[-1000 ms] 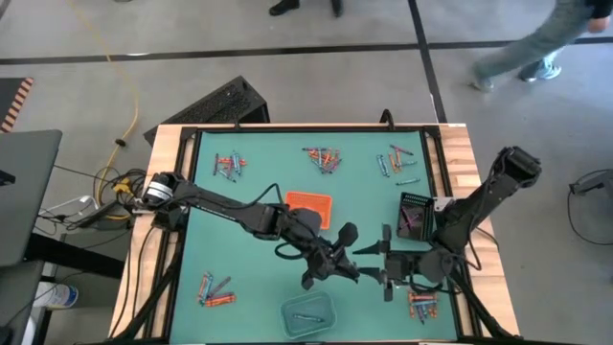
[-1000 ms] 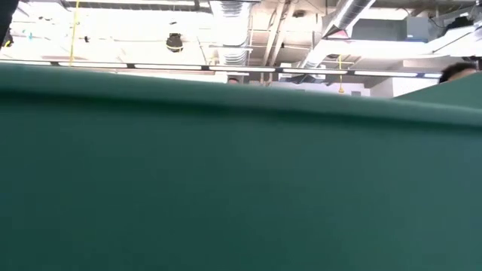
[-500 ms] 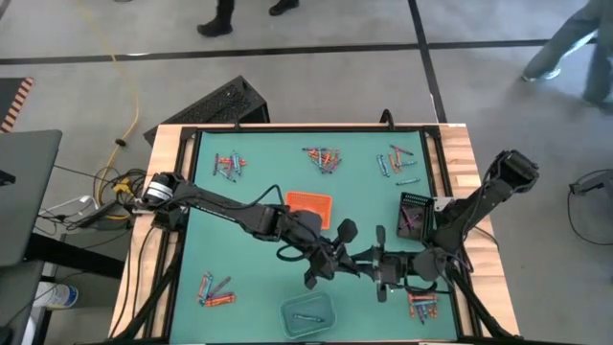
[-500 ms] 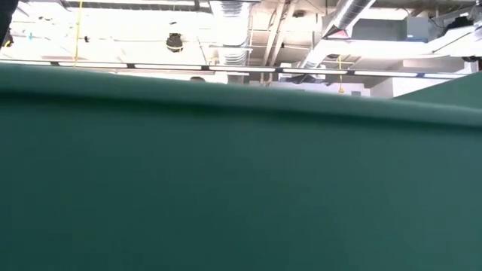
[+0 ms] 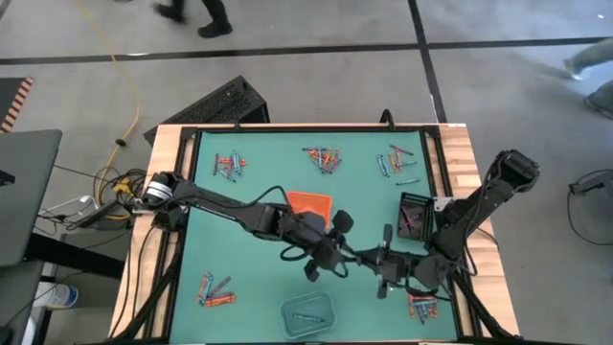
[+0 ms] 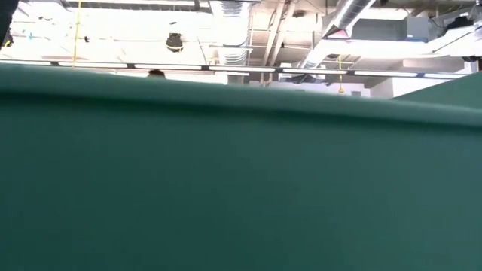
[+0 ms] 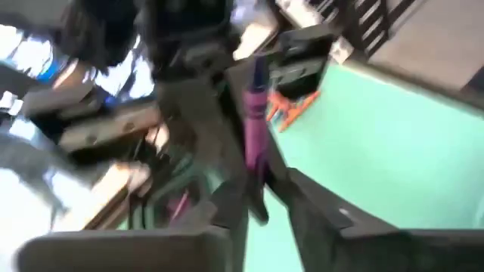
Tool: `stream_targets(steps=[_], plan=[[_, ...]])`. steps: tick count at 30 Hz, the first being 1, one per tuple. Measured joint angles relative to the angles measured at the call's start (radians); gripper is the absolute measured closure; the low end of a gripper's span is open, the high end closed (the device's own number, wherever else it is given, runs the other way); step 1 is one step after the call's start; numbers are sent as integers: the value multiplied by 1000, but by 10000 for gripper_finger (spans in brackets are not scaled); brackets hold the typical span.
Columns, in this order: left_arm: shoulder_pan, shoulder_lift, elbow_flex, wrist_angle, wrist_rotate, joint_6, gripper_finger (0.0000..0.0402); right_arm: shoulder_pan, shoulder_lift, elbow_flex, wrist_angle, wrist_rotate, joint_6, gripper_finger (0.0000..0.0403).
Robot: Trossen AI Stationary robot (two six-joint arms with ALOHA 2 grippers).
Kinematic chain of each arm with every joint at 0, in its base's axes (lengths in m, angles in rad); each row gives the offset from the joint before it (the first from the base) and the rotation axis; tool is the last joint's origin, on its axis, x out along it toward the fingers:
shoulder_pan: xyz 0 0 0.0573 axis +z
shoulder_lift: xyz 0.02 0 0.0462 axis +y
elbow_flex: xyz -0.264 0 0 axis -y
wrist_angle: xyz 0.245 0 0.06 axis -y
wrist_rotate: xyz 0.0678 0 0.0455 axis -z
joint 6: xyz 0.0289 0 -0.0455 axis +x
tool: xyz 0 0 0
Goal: Sort crayons
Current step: Put the purple crayon into the black bin
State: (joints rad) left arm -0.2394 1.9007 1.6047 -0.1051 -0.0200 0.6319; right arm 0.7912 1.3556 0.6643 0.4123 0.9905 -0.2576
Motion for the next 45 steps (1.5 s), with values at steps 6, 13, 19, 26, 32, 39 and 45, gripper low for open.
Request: stream_targets(steps=[6, 13, 19, 26, 32, 39, 45], plan=[[0, -58, 0, -318, -127, -170, 227, -21, -82, 0, -292, 127, 286, 400], [-59, -82, 0, -693, -128, -435, 210, -98, -262, 0, -868, 90, 899, 400], [-179, -82, -9, -792, -150, -562, 221, -196, -357, 0, -1375, -169, 1431, 400], [-318, -82, -9, -806, -178, -677, 224, -238, -390, 0, -1641, -442, 1737, 393], [-406, -82, -9, -814, -179, -788, 224, -298, -380, 0, -1637, -498, 1745, 391], [-498, -85, 37, -949, -179, -963, 224, -372, -326, 0, -1624, -562, 1674, 383], [-564, -86, 87, -986, -249, -1026, 224, -374, -270, 0, -1619, -611, 1617, 352]])
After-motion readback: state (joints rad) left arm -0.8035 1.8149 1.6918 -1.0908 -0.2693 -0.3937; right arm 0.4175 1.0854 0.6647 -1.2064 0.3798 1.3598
